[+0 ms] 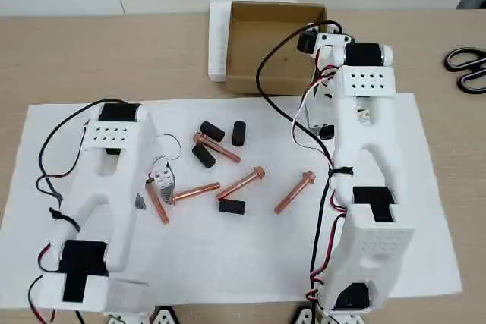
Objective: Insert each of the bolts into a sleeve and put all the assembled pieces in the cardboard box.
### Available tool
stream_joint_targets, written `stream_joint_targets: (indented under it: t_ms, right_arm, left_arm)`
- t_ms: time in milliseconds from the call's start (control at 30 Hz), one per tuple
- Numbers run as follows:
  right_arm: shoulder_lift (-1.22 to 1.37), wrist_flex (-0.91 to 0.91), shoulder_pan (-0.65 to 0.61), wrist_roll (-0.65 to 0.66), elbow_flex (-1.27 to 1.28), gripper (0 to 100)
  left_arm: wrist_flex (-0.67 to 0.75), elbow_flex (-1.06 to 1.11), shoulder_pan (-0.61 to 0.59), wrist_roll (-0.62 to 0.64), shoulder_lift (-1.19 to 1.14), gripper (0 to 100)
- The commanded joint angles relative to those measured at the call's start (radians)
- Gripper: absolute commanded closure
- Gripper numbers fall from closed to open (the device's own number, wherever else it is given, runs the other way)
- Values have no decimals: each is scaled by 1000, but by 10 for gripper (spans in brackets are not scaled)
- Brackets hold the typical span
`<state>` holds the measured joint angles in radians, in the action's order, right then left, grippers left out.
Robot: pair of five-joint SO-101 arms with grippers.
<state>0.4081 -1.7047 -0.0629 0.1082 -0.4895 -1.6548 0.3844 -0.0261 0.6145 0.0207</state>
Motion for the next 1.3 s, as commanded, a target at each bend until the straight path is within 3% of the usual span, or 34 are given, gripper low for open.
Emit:
stream_joint_targets:
  t_ms: [0, 233, 800, 1067, 1267]
  right_arm:
    - [-76, -10, 4, 6, -51, 995]
    - [-76, -12, 4, 6, -51, 995]
    - [-73, -12, -1, 6, -49, 995]
    - [-71, -13, -1, 5, -49, 995]
    - [-71, -13, 1, 3, -49, 995]
  left_arm:
    - [89, 31, -2, 23, 5, 863]
    - [207, 88, -2, 29, 5, 863]
    - [221, 88, -98, 21, 5, 863]
    - [396, 202, -98, 23, 5, 863]
    - [428, 226, -98, 23, 5, 863]
